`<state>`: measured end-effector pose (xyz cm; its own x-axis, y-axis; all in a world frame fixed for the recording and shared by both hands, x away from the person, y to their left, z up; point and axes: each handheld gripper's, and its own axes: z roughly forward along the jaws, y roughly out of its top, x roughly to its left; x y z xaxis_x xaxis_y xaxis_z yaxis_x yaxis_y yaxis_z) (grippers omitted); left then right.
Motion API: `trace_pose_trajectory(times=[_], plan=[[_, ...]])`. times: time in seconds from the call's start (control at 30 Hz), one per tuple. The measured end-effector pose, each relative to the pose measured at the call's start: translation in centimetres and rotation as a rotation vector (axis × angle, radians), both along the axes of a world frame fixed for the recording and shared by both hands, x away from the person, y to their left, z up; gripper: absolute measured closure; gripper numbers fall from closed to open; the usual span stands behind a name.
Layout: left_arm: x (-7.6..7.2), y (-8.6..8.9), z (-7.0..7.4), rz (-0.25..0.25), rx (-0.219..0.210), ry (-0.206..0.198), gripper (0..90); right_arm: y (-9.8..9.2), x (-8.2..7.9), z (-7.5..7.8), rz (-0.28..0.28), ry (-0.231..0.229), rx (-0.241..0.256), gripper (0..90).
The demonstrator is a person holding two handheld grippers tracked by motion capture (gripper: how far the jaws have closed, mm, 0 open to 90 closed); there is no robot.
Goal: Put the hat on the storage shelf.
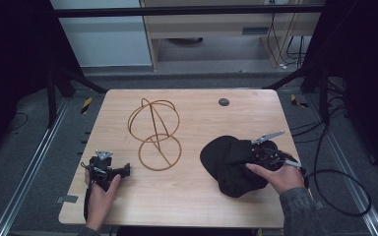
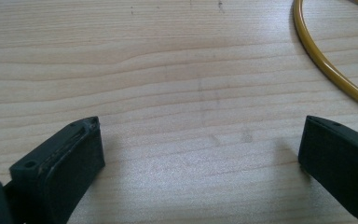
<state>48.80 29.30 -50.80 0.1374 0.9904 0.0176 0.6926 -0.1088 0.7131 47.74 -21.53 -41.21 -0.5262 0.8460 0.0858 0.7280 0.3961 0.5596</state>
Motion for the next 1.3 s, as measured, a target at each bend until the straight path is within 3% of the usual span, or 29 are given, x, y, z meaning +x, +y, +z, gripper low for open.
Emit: trace_pose_trajectory(times=[0.17, 0.2, 0.4, 0.53, 0.8, 1.03, 1.17, 1.3], plan=[[0.0, 0.0, 0.0, 0.0, 0.0, 0.0, 0.0, -0.2, 0.0, -0.2, 0.014, 0.008, 0.016, 37.3], [0.0, 0.0, 0.0, 0.0, 0.0, 0.0, 0.0, -0.3, -0.1, -0.2, 0.02, 0.01, 0.037, 45.5], [0.0, 0.0, 0.0, -0.001, 0.001, 0.0, 0.0, -0.6, 0.1, -0.1, 0.044, 0.012, 0.062, 71.6], [0.0, 0.0, 0.0, 0.0, -0.001, -0.001, 0.0, -0.5, 0.3, 0.2, 0.059, -0.004, 0.07, 79.7], [0.0, 0.0, 0.0, 0.0, 0.0, 0.0, 0.0, 0.0, 1.1, 1.4, 0.067, 0.016, 0.124, 85.8], [0.0, 0.0, 0.0, 0.001, -0.001, -0.001, 0.0, 0.4, 1.9, 3.8, 0.073, 0.027, 0.173, 86.3], [0.0, 0.0, 0.0, 0.0, 0.0, 0.0, 0.0, 0.5, 2.3, 5.5, 0.052, 0.003, 0.191, 86.4], [0.0, 0.0, 0.0, 0.001, -0.002, -0.001, 0.0, 0.1, 2.5, 7.3, 0.009, -0.041, 0.251, 86.3]])
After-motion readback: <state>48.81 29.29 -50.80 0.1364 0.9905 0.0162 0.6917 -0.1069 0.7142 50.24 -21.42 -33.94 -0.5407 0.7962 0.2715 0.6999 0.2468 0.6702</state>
